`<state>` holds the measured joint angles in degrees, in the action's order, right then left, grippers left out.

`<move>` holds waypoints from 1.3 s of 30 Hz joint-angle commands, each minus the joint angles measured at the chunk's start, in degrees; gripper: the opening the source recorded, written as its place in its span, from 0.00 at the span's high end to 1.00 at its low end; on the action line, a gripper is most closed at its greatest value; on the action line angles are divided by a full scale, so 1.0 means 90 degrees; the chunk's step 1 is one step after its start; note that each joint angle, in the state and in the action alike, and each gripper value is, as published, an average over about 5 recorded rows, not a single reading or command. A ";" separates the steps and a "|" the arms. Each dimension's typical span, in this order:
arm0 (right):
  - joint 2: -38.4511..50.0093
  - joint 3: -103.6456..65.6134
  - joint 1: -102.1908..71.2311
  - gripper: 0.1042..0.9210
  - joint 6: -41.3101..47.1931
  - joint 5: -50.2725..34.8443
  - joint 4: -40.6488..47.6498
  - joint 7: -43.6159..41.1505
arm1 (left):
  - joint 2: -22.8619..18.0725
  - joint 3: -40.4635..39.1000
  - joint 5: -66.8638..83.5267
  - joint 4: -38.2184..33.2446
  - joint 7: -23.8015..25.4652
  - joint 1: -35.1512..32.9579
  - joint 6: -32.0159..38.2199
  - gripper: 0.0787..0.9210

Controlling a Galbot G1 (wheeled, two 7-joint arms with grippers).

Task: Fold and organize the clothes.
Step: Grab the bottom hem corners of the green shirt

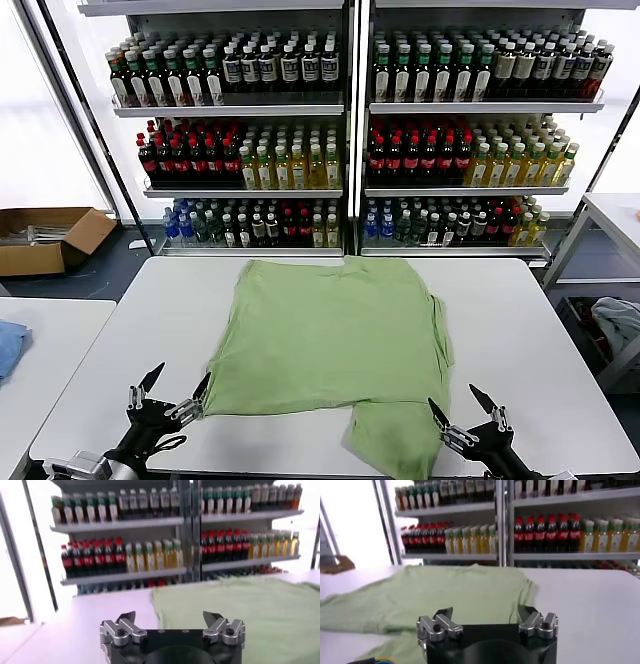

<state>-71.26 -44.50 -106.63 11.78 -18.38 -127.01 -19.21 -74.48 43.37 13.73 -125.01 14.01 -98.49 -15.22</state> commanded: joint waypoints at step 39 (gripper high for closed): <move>0.0115 0.1024 -0.0604 0.55 0.0245 0.0515 0.0203 -0.0085 | 0.0524 -0.1217 0.0058 0.1330 -0.0987 0.0658 -0.0629 0.25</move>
<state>-69.74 -36.67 -112.49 14.13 -14.09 -126.14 -19.18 -69.50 32.81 14.38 -114.11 5.49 -92.56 -20.46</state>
